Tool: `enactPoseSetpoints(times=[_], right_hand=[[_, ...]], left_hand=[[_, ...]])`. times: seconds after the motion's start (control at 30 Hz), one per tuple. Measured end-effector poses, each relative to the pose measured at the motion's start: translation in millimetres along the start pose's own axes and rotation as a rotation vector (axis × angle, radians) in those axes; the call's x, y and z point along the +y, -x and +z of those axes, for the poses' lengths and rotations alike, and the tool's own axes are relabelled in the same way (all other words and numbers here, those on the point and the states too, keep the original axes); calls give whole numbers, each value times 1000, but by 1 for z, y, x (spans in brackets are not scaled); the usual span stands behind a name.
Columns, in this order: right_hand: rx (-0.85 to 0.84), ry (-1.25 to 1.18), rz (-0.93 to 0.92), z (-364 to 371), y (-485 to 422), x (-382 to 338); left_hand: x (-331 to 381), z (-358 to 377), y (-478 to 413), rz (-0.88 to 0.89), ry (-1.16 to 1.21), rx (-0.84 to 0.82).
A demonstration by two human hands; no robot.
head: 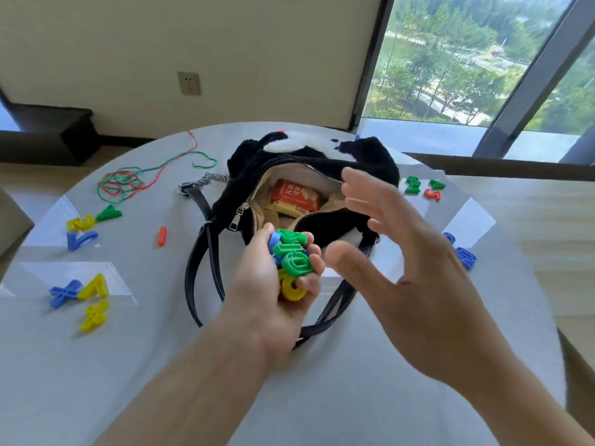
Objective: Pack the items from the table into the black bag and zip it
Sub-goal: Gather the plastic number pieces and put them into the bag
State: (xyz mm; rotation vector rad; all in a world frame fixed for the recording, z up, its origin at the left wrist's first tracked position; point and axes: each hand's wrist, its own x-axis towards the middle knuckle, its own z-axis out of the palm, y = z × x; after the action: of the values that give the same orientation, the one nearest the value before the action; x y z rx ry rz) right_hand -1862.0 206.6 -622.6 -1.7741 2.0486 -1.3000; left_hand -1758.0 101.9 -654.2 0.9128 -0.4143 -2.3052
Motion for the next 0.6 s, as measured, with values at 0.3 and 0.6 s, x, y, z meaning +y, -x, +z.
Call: enactPoseSetpoints(times=[0.3,0.6], right_hand=[[148,-114,97,-9,19,15],[23,-45,105,2,24,16]], left_hand=[[41,63,-88,82,-269,138],[70,73,-127,663,-1292,385]])
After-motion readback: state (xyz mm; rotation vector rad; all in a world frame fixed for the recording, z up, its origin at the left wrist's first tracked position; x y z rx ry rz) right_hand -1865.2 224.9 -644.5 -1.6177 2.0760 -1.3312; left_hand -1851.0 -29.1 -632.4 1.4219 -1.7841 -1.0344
